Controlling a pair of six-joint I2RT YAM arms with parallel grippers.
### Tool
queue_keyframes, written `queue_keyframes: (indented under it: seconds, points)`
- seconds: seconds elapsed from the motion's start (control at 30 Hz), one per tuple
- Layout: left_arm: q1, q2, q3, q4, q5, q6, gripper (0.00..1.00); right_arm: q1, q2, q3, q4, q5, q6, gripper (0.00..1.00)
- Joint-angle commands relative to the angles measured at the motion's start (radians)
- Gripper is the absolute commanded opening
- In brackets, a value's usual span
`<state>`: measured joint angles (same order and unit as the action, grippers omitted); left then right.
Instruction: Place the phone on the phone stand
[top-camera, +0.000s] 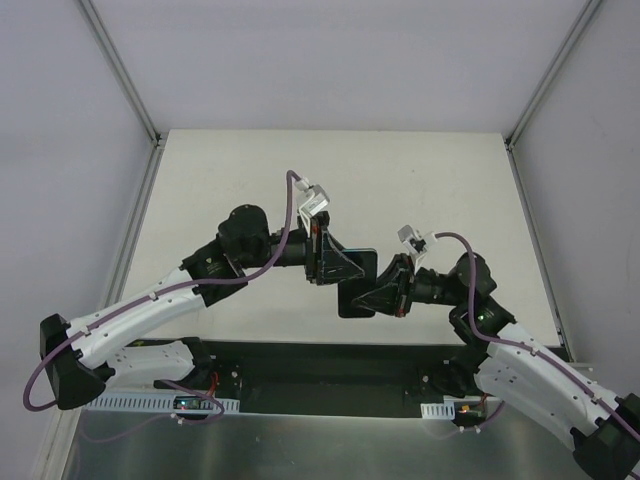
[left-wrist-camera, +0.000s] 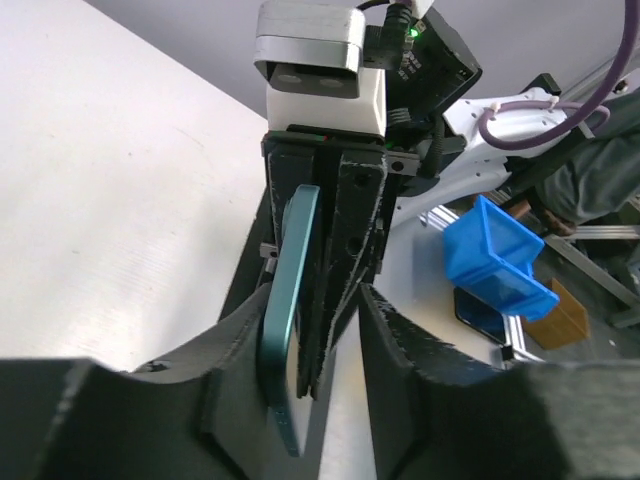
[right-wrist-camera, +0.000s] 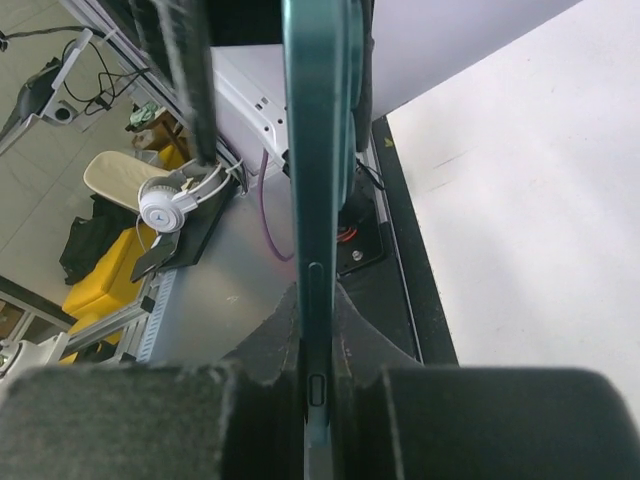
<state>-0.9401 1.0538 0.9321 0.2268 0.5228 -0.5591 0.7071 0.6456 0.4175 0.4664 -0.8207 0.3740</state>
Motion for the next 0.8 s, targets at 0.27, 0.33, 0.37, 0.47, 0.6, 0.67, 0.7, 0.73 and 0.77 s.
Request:
queue_keyframes:
  seconds: [0.27,0.33,0.37,0.47,0.6,0.67,0.7,0.73,0.77]
  points:
    - [0.063,-0.014,0.085,-0.17,0.276,0.039,0.25,0.049,0.064,0.05,0.055,-0.015,-0.043,0.01]
    - [0.063,-0.012,0.086,-0.172,0.283,0.048,0.25,0.063,0.077,0.06,0.057,-0.018,-0.044,0.01]
    - [0.063,-0.012,0.088,-0.179,0.279,0.06,0.25,0.068,0.089,0.063,0.057,-0.02,-0.046,0.01]
    - [0.063,-0.005,0.088,-0.184,0.284,0.065,0.31,0.077,0.101,0.069,0.055,-0.009,-0.047,0.01]
    - [0.063,0.003,0.094,-0.205,0.284,0.094,0.21,0.083,0.111,0.079,0.051,0.002,-0.049,0.01]
    - [0.063,-0.014,0.097,-0.221,0.261,0.125,0.07,0.083,0.12,0.09,0.034,0.002,-0.055,0.01]
    - [0.063,-0.023,0.097,-0.243,0.228,0.134,0.0,0.086,0.123,0.095,0.028,0.002,-0.056,0.01]
    - [0.063,-0.043,0.099,-0.256,0.194,0.14,0.0,0.089,0.126,0.105,0.018,0.012,-0.061,0.01]
    - [0.063,-0.057,0.1,-0.274,0.15,0.16,0.0,0.089,0.132,0.115,0.003,0.023,-0.081,0.05]
